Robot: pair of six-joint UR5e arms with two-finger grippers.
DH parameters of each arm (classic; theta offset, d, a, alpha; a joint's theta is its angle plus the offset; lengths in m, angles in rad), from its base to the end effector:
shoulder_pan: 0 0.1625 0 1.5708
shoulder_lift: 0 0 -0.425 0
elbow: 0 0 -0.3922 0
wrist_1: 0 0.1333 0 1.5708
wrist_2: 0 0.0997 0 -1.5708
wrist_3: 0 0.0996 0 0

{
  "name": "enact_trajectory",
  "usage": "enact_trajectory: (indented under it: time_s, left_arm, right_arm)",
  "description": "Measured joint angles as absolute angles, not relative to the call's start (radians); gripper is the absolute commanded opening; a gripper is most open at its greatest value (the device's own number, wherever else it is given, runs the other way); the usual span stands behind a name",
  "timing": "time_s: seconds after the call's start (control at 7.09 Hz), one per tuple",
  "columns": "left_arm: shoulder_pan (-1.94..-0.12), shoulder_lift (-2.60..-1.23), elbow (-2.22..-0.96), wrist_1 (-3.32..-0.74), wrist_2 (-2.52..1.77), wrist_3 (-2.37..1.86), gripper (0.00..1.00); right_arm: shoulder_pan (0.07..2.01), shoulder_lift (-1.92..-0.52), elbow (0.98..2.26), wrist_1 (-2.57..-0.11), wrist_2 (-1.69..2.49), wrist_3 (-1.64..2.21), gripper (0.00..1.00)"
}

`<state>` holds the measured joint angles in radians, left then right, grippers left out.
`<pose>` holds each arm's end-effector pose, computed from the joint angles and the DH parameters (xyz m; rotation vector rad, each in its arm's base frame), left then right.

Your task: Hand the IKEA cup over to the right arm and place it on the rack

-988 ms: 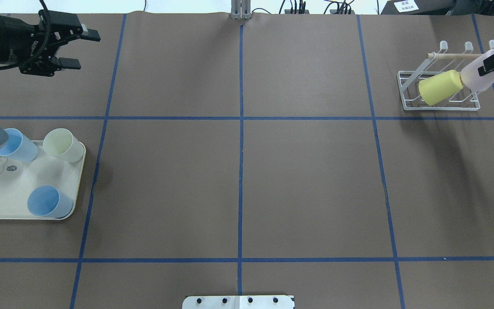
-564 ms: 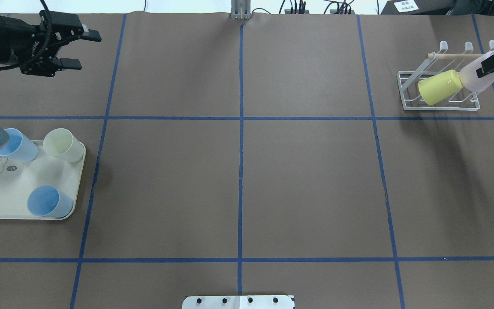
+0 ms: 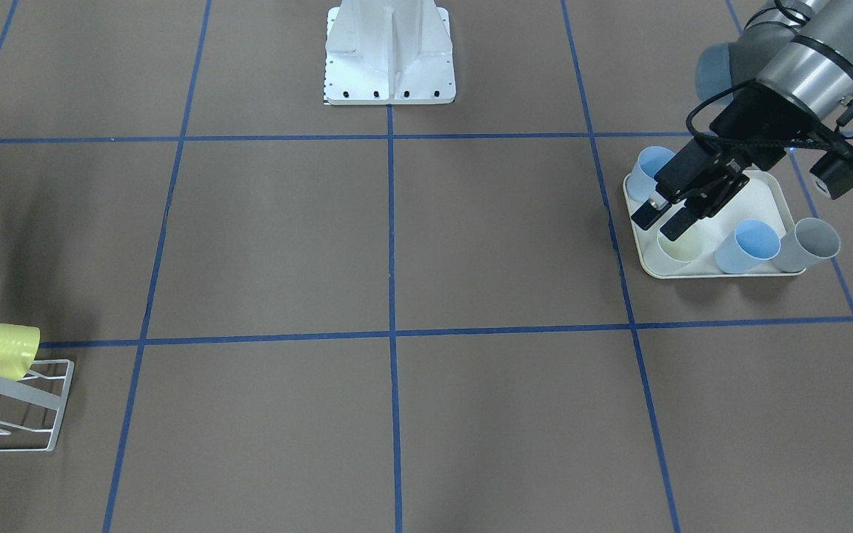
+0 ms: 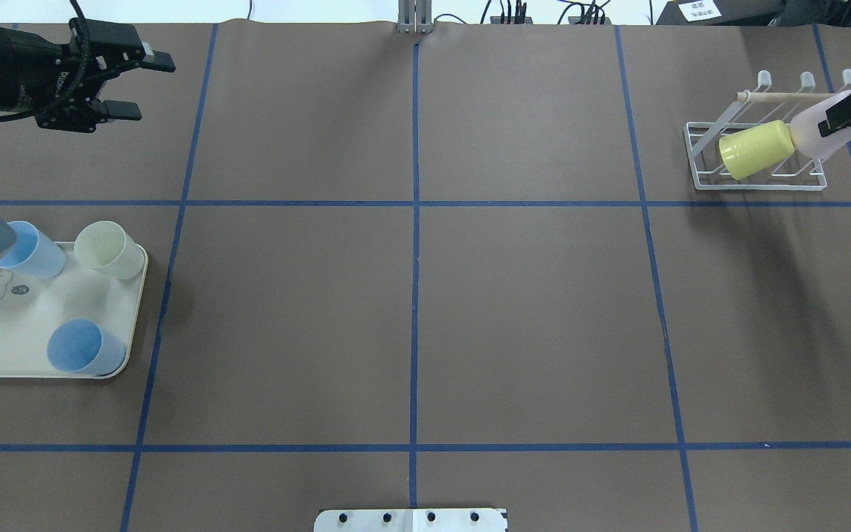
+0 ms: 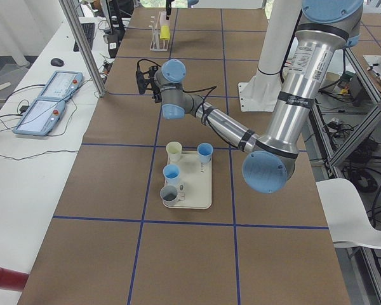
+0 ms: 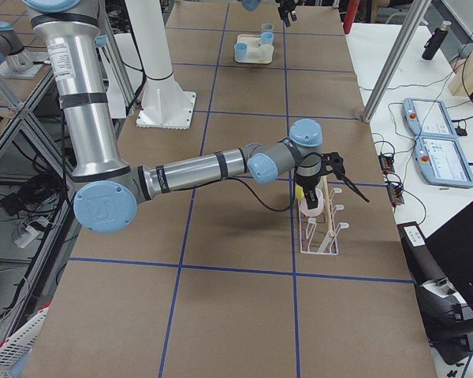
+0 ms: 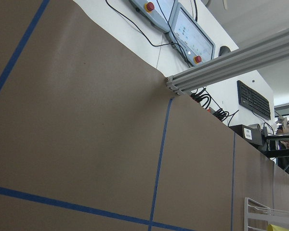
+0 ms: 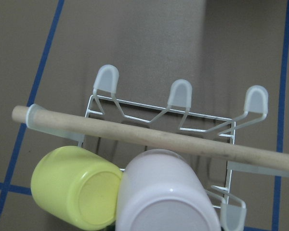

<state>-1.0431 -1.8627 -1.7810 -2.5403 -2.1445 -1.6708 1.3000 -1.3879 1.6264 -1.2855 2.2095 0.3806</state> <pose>0.2131 -0.5230 0.2898 0.2351 1.4893 -0.5008 -0.0852 -0.5832 0.5071 0.2792 -0.7520 -0.0634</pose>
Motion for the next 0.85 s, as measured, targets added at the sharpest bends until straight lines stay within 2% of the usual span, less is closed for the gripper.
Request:
enact_trajectory:
  time_s: [0.85]
  left_arm:
    - [-1.043, -1.864, -1.793, -2.540, -2.144, -1.678, 1.00]
  right_arm:
    - [1.296, -1.381, 1.628, -1.289, 2.193, 0.382, 0.00]
